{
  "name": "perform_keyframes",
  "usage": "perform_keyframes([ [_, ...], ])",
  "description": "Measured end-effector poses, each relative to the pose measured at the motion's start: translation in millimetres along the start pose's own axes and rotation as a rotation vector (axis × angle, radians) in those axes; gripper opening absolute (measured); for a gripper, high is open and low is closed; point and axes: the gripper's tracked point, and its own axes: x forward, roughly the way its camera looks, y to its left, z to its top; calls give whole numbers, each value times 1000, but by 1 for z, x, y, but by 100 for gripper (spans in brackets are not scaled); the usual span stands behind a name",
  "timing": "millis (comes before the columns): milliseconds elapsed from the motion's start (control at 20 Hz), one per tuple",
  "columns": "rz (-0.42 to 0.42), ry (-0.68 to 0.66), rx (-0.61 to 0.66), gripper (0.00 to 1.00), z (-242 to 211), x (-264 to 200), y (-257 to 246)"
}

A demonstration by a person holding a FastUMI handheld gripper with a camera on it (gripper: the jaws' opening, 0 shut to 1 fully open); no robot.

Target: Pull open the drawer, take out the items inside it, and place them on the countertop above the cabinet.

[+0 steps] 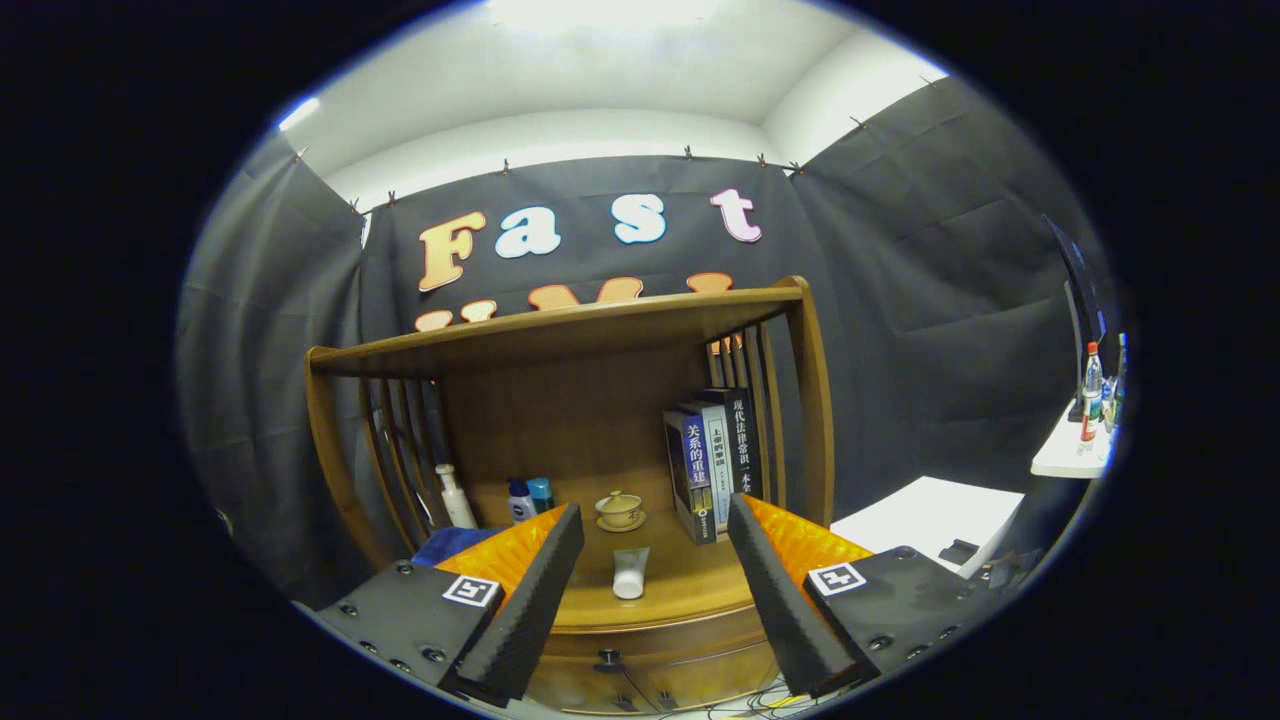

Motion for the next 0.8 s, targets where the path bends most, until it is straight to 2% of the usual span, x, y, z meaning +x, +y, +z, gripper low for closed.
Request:
perform_keyframes([
  [250, -18, 5, -65, 96, 2, -2, 1],
  [800, -15, 33, -57, 97, -7, 2, 6],
])
